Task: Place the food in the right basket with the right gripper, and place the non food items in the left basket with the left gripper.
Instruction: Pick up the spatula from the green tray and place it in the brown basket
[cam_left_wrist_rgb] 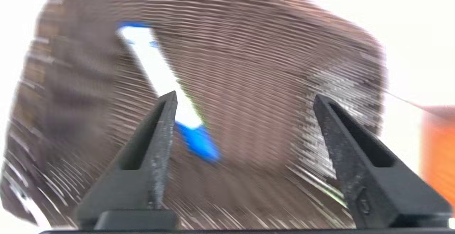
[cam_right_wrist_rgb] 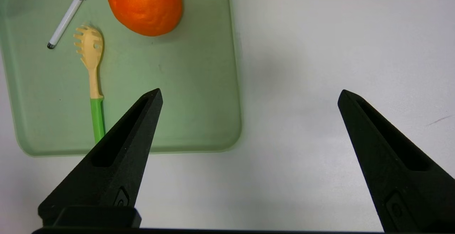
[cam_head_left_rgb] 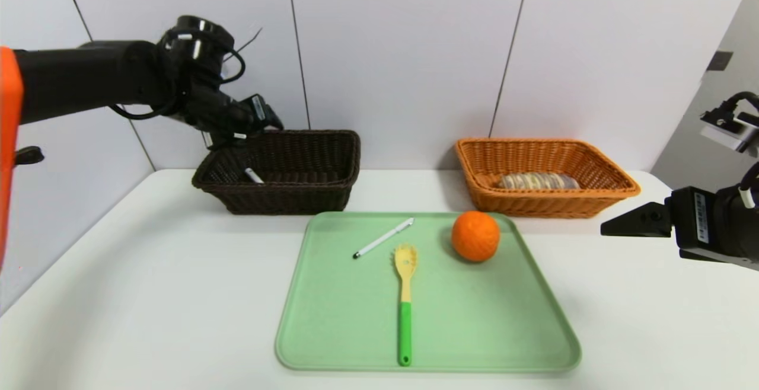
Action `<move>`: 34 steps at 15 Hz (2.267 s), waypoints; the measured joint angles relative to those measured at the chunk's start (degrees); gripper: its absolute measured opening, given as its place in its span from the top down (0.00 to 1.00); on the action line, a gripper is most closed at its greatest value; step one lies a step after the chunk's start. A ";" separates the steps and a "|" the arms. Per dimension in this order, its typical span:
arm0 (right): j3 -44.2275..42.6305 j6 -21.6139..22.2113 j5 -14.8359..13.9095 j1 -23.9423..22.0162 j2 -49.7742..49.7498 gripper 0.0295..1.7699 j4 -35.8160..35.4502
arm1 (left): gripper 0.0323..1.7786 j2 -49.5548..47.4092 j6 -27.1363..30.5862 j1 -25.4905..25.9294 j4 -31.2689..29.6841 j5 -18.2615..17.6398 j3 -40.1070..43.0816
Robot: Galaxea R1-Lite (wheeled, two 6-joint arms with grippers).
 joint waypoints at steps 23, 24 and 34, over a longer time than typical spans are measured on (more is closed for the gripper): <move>6.17 6.86 -1.71 -0.01 1.05 0.03 -5.14 | 0.05 5.45 -3.19 -42.67 25.47 9.36 0.39; 6.84 6.86 -1.65 0.00 0.91 0.03 -5.92 | 0.05 6.06 -2.89 -42.64 25.49 9.51 0.37; 10.50 6.74 -1.65 0.00 0.52 0.03 -8.90 | 0.05 9.53 -7.11 -42.47 25.47 12.68 0.22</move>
